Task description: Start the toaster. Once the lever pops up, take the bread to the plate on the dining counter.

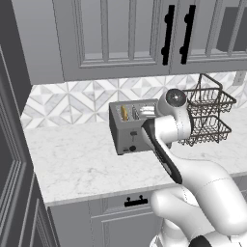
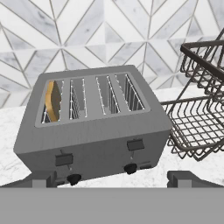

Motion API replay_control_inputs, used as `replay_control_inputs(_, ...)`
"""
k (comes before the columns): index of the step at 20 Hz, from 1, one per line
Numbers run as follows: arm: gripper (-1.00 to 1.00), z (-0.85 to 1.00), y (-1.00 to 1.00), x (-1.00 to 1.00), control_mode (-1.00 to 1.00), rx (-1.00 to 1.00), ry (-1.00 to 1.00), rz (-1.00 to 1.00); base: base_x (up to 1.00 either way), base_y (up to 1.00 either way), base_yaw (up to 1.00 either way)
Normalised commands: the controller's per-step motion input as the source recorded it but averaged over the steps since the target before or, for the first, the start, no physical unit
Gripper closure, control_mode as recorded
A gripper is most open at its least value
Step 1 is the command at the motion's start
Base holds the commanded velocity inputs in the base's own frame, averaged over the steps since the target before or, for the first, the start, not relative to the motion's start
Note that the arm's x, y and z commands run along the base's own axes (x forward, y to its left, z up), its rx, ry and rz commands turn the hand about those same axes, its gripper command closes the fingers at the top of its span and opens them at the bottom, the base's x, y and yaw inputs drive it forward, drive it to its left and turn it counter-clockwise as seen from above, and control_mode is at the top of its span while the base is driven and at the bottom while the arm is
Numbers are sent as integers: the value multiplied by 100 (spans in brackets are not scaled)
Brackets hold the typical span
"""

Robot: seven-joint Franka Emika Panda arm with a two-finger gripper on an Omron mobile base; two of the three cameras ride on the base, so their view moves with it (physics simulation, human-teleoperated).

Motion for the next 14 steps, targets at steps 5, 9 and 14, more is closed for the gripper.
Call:
replay_control_inputs(5, -100, 0, 0, 0, -100, 0, 0, 0, 0, 0, 0)
replay_control_inputs(9, -100, 0, 0, 0, -100, 0, 0, 0, 0, 0, 0)
replay_control_inputs(14, -100, 0, 0, 0, -100, 0, 0, 0, 0, 0, 0)
